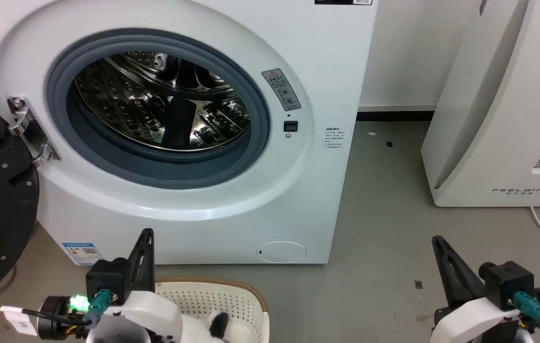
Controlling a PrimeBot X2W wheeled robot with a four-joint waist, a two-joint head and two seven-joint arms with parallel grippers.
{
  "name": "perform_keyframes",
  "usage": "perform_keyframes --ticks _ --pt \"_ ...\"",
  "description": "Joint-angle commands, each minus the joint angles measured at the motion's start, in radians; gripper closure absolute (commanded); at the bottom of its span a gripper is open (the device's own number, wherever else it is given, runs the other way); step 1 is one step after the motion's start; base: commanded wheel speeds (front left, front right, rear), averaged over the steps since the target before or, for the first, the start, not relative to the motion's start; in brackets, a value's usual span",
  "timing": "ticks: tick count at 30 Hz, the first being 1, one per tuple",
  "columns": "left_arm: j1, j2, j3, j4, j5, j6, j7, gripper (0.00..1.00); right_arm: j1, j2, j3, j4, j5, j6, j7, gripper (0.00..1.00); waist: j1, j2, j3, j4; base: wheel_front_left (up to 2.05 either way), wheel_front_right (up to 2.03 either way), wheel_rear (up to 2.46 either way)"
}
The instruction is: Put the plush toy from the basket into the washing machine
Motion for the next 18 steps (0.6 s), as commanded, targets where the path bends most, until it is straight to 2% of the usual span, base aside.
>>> perform_keyframes --ticks 1,18 --pt "0.014 0.0 0.002 -0.005 0.002 -0.004 0.0 1.0 -0.014 -0.001 0.001 0.002 -0.008 0.001 0.001 1.0 0.0 -0.0001 0.0 0.0 0.0 0.0 0.0" --pt "0.014 0.0 0.002 -0.005 0.002 -0.004 0.0 1.0 -0.014 -0.001 0.001 0.002 -0.008 0.001 0.001 1.0 0.0 -0.0001 0.0 0.0 0.0 0.0 0.0"
